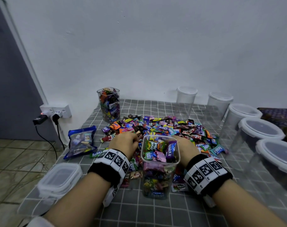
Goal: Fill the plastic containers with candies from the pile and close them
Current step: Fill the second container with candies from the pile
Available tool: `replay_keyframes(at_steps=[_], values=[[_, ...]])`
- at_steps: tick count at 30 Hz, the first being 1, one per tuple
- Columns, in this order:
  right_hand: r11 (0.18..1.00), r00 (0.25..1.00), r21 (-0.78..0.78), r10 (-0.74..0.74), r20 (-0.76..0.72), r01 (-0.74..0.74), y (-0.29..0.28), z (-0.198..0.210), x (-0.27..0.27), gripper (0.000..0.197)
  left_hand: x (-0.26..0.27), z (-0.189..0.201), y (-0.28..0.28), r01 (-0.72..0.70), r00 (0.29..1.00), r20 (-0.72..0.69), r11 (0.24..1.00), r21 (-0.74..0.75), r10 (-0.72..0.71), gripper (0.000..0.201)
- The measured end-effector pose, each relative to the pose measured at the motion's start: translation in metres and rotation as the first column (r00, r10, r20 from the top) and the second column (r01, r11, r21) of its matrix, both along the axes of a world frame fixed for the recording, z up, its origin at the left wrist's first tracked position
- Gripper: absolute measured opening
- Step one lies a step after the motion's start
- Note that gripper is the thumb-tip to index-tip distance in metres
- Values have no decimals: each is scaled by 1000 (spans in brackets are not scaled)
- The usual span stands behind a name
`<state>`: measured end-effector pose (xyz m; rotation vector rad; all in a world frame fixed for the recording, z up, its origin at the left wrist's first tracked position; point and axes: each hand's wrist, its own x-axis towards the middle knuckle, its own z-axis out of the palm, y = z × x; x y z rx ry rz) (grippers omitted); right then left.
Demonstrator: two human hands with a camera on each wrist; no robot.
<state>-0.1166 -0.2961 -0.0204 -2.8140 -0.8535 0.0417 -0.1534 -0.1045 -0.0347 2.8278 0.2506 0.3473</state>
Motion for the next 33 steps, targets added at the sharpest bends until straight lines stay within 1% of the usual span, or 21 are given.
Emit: replay_keyframes(at_steps=[2,5,8,12,15,20,23,26,28,33], values=[[1000,999,27,-16,41,15,-3,-1,3,27,-1,0,0,-4,999,34,1000,-6,4,21],[988,993,149,-54,109,37,-9,-2,6,24,-1,0,1,-2,998,61,1000,-20,3,22],[959,978,277,-105,180,52,-21,-5,8,19,0,0,2,-5,997,75,1000,-21,6,22],[913,966,406,-141,218,42,-31,-2,6,13,0,0,2,-3,997,74,1000,-14,4,22],[862,946,507,-146,290,-22,-32,8,2,10,0,1,2,1,997,73,1000,-13,0,23],[737,896,642,-120,428,-208,-26,35,-13,10,0,1,2,-6,998,68,999,-34,8,22],[694,896,663,-57,441,-282,-18,47,-27,15,0,1,2,-9,998,65,999,-48,12,20],[692,898,637,38,439,-340,-11,49,-41,14,1,-1,3,-11,998,59,999,-47,13,20],[708,897,606,88,433,-362,-7,47,-47,15,1,-2,4,-11,998,59,999,-45,14,20],[780,901,500,180,395,-375,-3,44,-58,18,3,-3,5,-4,997,73,999,-51,8,19]])
